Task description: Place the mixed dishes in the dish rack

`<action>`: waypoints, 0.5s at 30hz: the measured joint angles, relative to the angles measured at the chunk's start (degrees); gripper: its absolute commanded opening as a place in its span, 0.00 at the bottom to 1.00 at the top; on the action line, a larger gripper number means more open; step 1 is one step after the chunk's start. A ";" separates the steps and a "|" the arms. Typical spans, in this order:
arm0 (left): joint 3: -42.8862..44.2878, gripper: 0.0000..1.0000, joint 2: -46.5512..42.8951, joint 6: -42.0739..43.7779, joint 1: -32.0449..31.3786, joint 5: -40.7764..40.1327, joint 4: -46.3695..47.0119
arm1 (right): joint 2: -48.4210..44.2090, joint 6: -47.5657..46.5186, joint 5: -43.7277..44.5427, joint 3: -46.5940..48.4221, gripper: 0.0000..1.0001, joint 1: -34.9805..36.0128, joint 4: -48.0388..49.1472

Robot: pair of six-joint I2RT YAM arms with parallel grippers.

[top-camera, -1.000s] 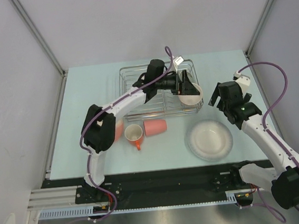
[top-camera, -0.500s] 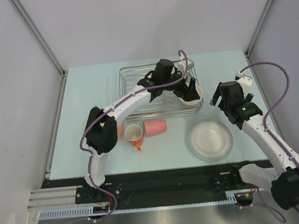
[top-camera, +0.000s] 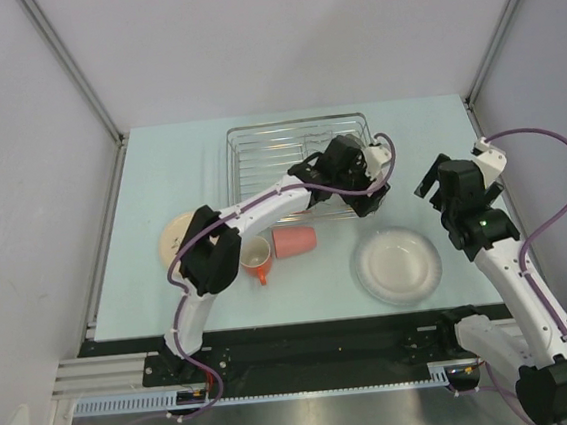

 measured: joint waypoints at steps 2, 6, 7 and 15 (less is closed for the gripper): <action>0.57 0.93 0.59 1.25 -0.33 -1.44 -0.15 | -0.79 0.00 -0.20 -0.92 1.00 -0.13 -0.20; 2.21 0.94 1.62 2.86 -1.42 -2.89 -0.70 | -2.36 0.17 -0.72 -1.97 1.00 -0.39 -0.37; 2.91 0.94 1.88 2.91 -1.62 -2.82 -1.09 | -2.64 0.20 -0.98 -1.99 1.00 -0.39 -0.39; 10.93 0.94 2.58 0.07 -2.25 1.75 -5.44 | -3.04 0.37 -2.01 -3.37 1.00 -0.44 -0.52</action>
